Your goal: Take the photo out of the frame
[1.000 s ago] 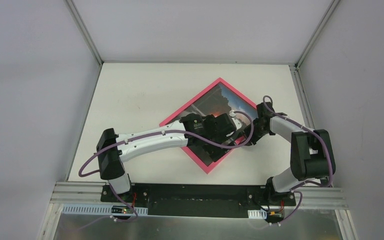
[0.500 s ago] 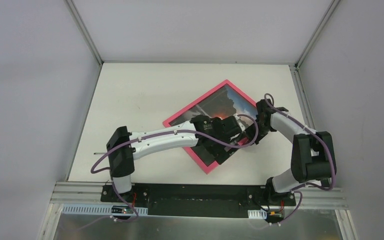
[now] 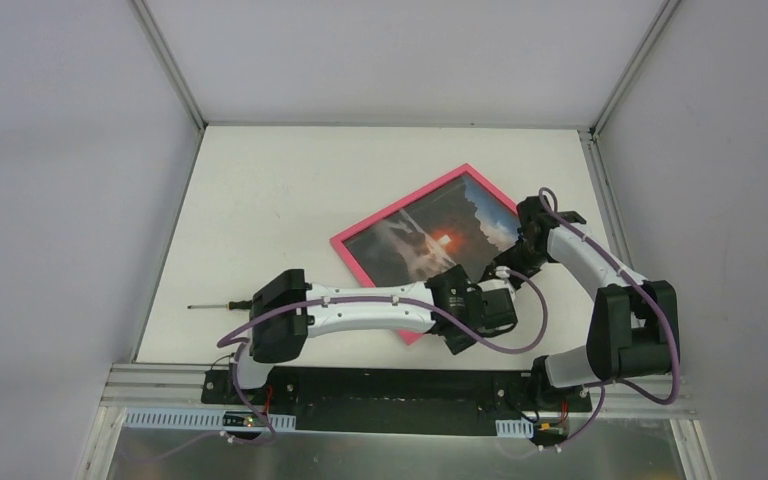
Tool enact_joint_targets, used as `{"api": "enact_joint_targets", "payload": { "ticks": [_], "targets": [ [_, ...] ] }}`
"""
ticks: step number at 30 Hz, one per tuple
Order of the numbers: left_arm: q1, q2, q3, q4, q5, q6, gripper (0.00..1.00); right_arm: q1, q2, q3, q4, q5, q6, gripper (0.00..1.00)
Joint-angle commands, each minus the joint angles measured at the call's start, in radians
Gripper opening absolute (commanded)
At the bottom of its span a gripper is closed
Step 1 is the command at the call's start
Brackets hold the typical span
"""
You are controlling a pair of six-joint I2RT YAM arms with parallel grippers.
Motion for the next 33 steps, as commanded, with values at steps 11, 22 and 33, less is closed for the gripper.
{"api": "enact_joint_targets", "payload": {
  "ticks": [11, 22, 33],
  "targets": [
    [-0.052, 0.149, -0.017, 0.032, -0.376, 0.109, 0.97, 0.001, -0.049, 0.021, -0.018, -0.111, 0.091, 0.0],
    [-0.061, 0.19, 0.004, 0.061, -0.406, 0.128, 0.73, 0.001, -0.05, -0.003, -0.003, -0.112, 0.103, 0.0],
    [-0.066, 0.2, 0.016, 0.054, -0.452, 0.109, 0.42, 0.001, -0.048, -0.026, 0.031, -0.122, 0.11, 0.0]
  ]
}}
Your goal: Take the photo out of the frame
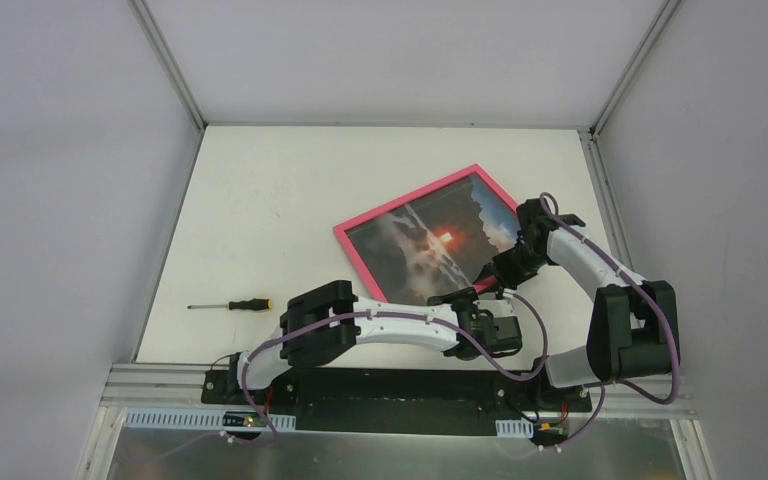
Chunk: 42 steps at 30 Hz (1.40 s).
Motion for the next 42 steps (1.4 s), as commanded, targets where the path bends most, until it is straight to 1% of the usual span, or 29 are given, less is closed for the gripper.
{"api": "enact_joint_targets", "payload": {
  "ticks": [1, 8, 9, 11, 13, 15, 17, 20, 21, 22, 23, 29, 32, 35, 36, 38, 39, 42],
  "targets": [
    [-0.009, -0.011, 0.029, -0.012, -0.08, 0.003, 0.42, 0.001, -0.045, 0.0, 0.009, -0.064, 0.02, 0.0],
    [-0.009, -0.047, 0.023, -0.024, -0.09, 0.017, 0.43, 0.003, -0.059, 0.03, 0.045, -0.094, -0.06, 0.0],
    [-0.009, -0.054, 0.022, -0.028, -0.091, 0.019, 0.43, 0.004, -0.066, 0.039, 0.046, -0.095, -0.077, 0.07],
    [-0.009, -0.067, 0.024, -0.038, -0.095, 0.02, 0.43, 0.008, -0.083, 0.069, 0.034, -0.084, -0.116, 0.31],
    [-0.009, -0.088, 0.03, -0.056, -0.103, 0.023, 0.43, 0.01, -0.106, 0.103, 0.005, -0.062, -0.16, 0.47],
    [-0.009, -0.107, 0.039, -0.066, -0.105, 0.03, 0.43, 0.011, -0.141, 0.136, -0.017, -0.04, -0.205, 0.58],
    [-0.009, -0.127, 0.052, -0.084, -0.107, 0.038, 0.42, 0.009, -0.184, 0.164, -0.041, -0.004, -0.239, 0.66],
    [-0.009, -0.152, 0.071, -0.104, -0.116, 0.057, 0.37, 0.006, -0.25, 0.196, -0.069, 0.04, -0.266, 0.74],
    [-0.009, -0.16, 0.079, -0.112, -0.123, 0.063, 0.31, 0.002, -0.269, 0.202, -0.076, 0.054, -0.267, 0.75],
    [-0.009, -0.166, 0.088, -0.117, -0.13, 0.07, 0.21, -0.009, -0.289, 0.202, -0.083, 0.067, -0.263, 0.76],
    [-0.009, -0.173, 0.097, -0.124, -0.134, 0.078, 0.18, -0.023, -0.308, 0.197, -0.084, 0.075, -0.254, 0.78],
    [-0.009, -0.205, 0.19, -0.195, -0.141, 0.112, 0.18, -0.146, -0.427, 0.162, -0.072, 0.082, -0.212, 0.8],
    [-0.009, -0.218, 0.254, -0.237, -0.141, 0.124, 0.18, -0.153, -0.474, 0.235, -0.105, 0.123, -0.218, 0.81],
    [-0.008, -0.223, 0.324, -0.279, -0.138, 0.14, 0.18, -0.152, -0.484, 0.359, -0.149, 0.16, -0.234, 0.85],
    [-0.007, -0.228, 0.343, -0.292, -0.138, 0.157, 0.16, -0.153, -0.48, 0.401, -0.166, 0.163, -0.239, 0.86],
    [-0.005, -0.249, 0.367, -0.296, -0.135, 0.165, 0.04, -0.153, -0.466, 0.474, -0.198, 0.16, -0.244, 0.87],
    [-0.003, -0.258, 0.38, -0.297, -0.137, 0.167, 0.03, -0.153, -0.459, 0.502, -0.212, 0.157, -0.246, 0.87],
    [0.005, -0.262, 0.444, -0.317, -0.137, 0.179, 0.01, -0.154, -0.467, 0.556, -0.249, 0.153, -0.246, 0.87]
  ]
}}
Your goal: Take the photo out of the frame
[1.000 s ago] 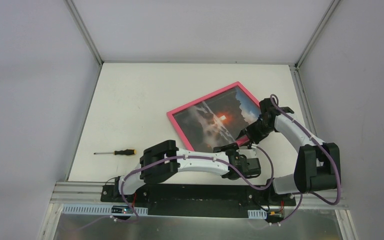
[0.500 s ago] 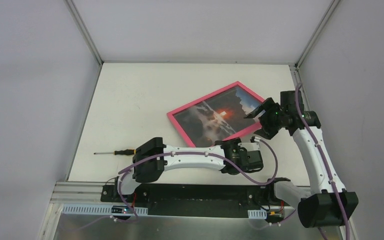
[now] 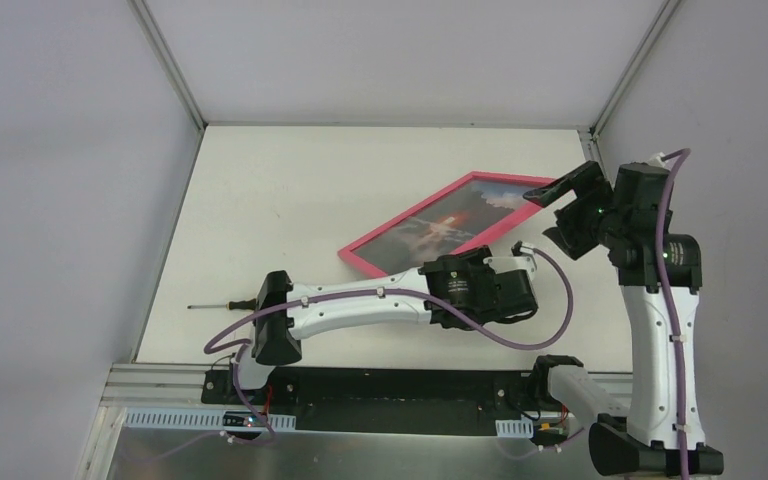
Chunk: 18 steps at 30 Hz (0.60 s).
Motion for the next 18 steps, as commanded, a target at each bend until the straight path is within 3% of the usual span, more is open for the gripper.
{"api": "enact_joint_targets", "payload": {
  "ticks": [1, 9, 18],
  "targets": [
    [0.008, -0.094, 0.134, -0.053, -0.061, 0.052, 0.01, -0.004, -0.02, 0.09, -0.1, 0.019, -0.016, 0.87],
    [0.074, -0.095, 0.335, -0.06, -0.05, 0.058, 0.0, -0.002, -0.074, 0.119, -0.222, 0.008, -0.056, 0.87],
    [0.258, -0.152, 0.408, -0.105, 0.108, -0.134, 0.0, -0.003, -0.086, 0.11, -0.284, 0.041, -0.088, 0.87]
  ]
}}
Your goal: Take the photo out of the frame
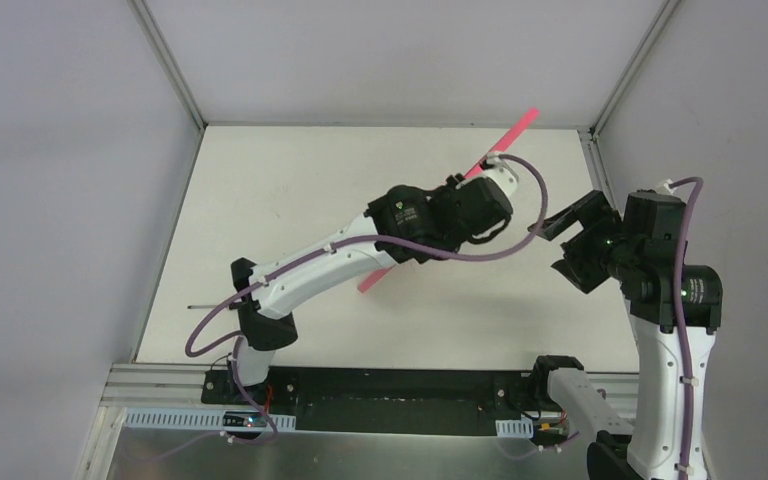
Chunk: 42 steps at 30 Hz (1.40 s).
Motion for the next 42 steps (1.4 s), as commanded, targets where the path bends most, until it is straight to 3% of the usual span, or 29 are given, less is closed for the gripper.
{"api": "enact_joint_targets", "payload": {
  "ticks": [1, 10, 24, 28, 37, 42],
  "targets": [
    [0.127, -0.123, 0.072, -0.025, 0.033, -0.131, 0.0, -0.003, 0.019, 0.02, -0.056, 0.019, -0.046, 0.87],
    [0.372, -0.205, 0.008, -0.025, 0.269, -0.273, 0.0, -0.003, 0.071, -0.084, 0.02, -0.052, -0.06, 0.87],
    [0.685, -0.343, -0.201, 0.019, 0.527, -0.475, 0.0, -0.004, 0.247, -0.076, 0.106, -0.137, -0.07, 0.92],
    [0.777, -0.391, -0.304, 0.052, 0.595, -0.515, 0.0, 0.008, 0.274, -0.066, 0.108, -0.139, -0.075, 0.92],
    [1.011, -0.555, -0.665, 0.247, 0.89, -0.52, 0.0, 0.025, 0.297, -0.083, 0.121, -0.147, -0.074, 0.95],
    [1.079, -0.6, -0.791, 0.285, 0.976, -0.507, 0.0, 0.035, 0.304, -0.099, 0.132, -0.15, -0.072, 0.99]
  ]
}}
